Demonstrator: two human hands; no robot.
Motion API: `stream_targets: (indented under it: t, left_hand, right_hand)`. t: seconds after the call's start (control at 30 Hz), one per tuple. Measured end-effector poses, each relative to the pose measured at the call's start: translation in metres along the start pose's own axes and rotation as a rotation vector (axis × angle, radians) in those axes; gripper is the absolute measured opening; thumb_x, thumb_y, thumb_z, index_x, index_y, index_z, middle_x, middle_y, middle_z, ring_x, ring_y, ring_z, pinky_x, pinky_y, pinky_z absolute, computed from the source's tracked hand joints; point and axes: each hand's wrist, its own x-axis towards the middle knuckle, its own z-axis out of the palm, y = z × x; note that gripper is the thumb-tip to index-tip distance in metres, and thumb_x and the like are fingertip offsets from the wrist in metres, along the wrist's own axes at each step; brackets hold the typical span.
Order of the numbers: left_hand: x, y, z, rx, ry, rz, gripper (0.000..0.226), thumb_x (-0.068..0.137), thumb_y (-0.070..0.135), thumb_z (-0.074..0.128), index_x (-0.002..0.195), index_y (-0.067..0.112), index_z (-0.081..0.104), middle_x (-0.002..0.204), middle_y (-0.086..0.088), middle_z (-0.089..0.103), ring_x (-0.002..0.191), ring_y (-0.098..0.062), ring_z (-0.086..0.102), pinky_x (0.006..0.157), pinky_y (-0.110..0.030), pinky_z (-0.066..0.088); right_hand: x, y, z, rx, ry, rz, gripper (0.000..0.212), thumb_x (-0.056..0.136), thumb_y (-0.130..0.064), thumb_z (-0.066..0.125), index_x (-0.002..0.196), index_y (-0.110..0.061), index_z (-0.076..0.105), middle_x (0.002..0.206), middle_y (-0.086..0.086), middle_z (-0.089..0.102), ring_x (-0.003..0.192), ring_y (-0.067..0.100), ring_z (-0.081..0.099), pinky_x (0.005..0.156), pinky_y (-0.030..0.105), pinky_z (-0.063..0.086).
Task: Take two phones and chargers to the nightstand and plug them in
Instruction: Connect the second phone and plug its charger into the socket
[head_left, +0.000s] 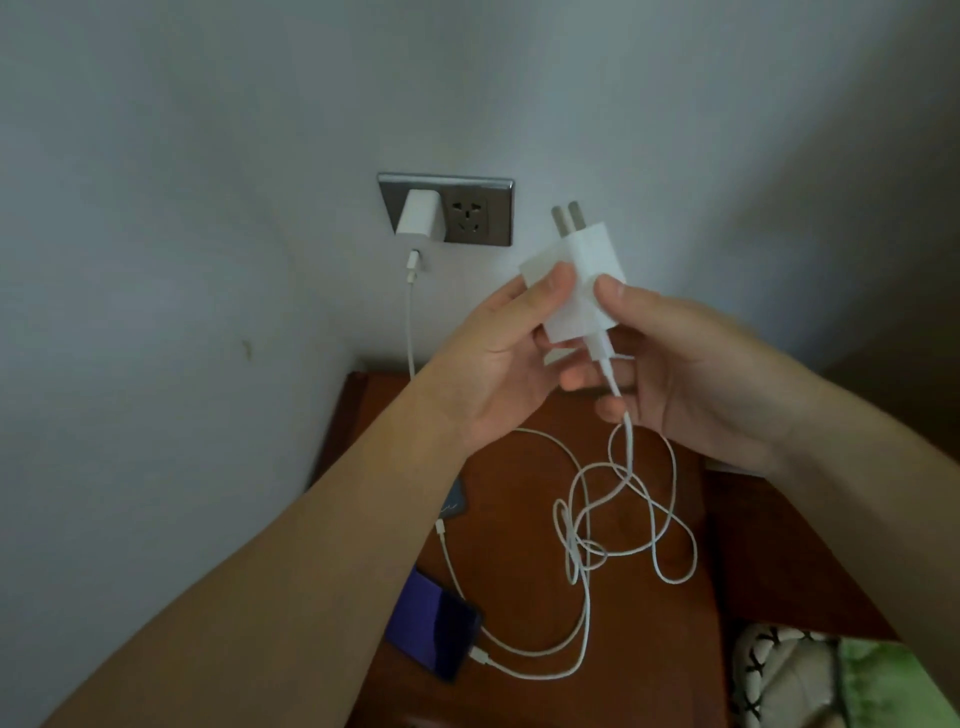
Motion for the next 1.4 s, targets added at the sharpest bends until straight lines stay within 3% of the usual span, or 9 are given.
stream_targets:
  t: [0.1,0.27,0.43,0.53,0.6,0.73,0.83,1.03,1.4]
  left_hand:
    - [-0.001,0.007,-0.002,0.027,-0.002,-0.012,0.043,0.097,0.034,0.048,0.128,0.005,0.050,0.097,-0.005,0.060,0.074,-0.008,0.064,0.077,-0.028,0.053]
    - [-0.009,0.016,-0.006,0.287,0.357,-0.009,0.035,0.099,0.033,0.052,0.127,0.016,0.061,0.121,-0.007,0.068,0.111,-0.023,0.065,0.099,-0.045,0.052]
    - [-0.025,0.027,-0.032,0.616,0.724,0.275,0.016,0.093,0.022,0.063,0.103,0.032,0.070,0.101,0.010,0.073,0.095,-0.003,0.068,0.085,-0.029,0.056]
    - [-0.028,0.039,-0.054,0.662,0.910,0.480,0.021,0.087,0.013,0.065,0.094,0.033,0.067,0.086,0.013,0.066,0.079,0.003,0.062,0.066,-0.013,0.048]
    - [-0.023,0.047,-0.069,0.609,0.984,0.391,0.022,0.086,0.021,0.068,0.106,0.030,0.065,0.091,0.011,0.062,0.080,0.001,0.058,0.065,-0.016,0.045]
    - [-0.006,0.061,-0.092,0.478,0.784,-0.184,0.069,0.075,0.056,0.074,0.131,0.022,0.051,0.127,-0.001,0.056,0.113,-0.018,0.053,0.093,-0.039,0.045]
    - [0.003,0.065,-0.096,0.465,0.552,-0.371,0.056,0.068,0.061,0.075,0.110,0.029,0.056,0.119,-0.002,0.063,0.110,-0.019,0.058,0.090,-0.041,0.047]
    - [0.014,0.060,-0.103,0.546,0.336,-0.432,0.057,0.067,0.053,0.075,0.116,0.026,0.064,0.114,0.001,0.071,0.107,-0.019,0.064,0.093,-0.041,0.048]
    - [0.017,0.048,-0.107,0.335,0.351,-0.360,0.039,0.077,0.049,0.073,0.108,0.025,0.069,0.096,0.007,0.077,0.096,-0.010,0.070,0.080,-0.029,0.049]
  right_hand:
    - [0.004,0.001,0.008,0.089,0.049,-0.025,0.048,0.069,-0.042,0.075,0.106,-0.011,0.071,0.095,0.006,0.072,0.078,0.014,0.071,0.055,0.022,0.054]
    - [0.030,0.018,0.038,-0.068,0.448,-0.112,0.051,0.077,-0.043,0.072,0.119,-0.016,0.059,0.104,0.003,0.071,0.083,0.011,0.073,0.062,0.025,0.058]
    - [0.064,0.025,0.060,0.023,0.504,-0.001,0.042,0.086,-0.059,0.054,0.098,-0.020,0.066,0.087,-0.002,0.075,0.070,0.008,0.073,0.045,0.018,0.049]
    - [0.081,0.025,0.060,0.311,0.494,0.111,0.030,0.088,-0.043,0.062,0.090,-0.012,0.063,0.078,0.006,0.067,0.060,0.013,0.069,0.044,0.021,0.049]
    - [0.090,0.023,0.058,0.467,0.475,0.139,0.030,0.086,-0.031,0.066,0.101,-0.006,0.062,0.082,0.013,0.062,0.062,0.017,0.067,0.048,0.023,0.052]
    - [0.107,0.024,0.052,0.298,0.497,0.148,0.043,0.083,-0.037,0.068,0.111,-0.005,0.063,0.096,0.014,0.068,0.077,0.018,0.072,0.057,0.028,0.056]
    - [0.115,0.030,0.050,0.101,0.549,0.145,0.041,0.082,-0.046,0.067,0.103,-0.011,0.066,0.103,0.010,0.072,0.091,0.019,0.071,0.067,0.030,0.052]
    - [0.125,0.035,0.055,-0.085,0.620,0.117,0.045,0.082,-0.056,0.061,0.105,-0.018,0.068,0.101,0.003,0.073,0.097,0.020,0.066,0.085,0.037,0.049]
    - [0.133,0.039,0.058,-0.094,0.707,0.059,0.043,0.079,-0.059,0.061,0.100,-0.024,0.071,0.100,-0.004,0.073,0.099,0.014,0.063,0.091,0.038,0.043]
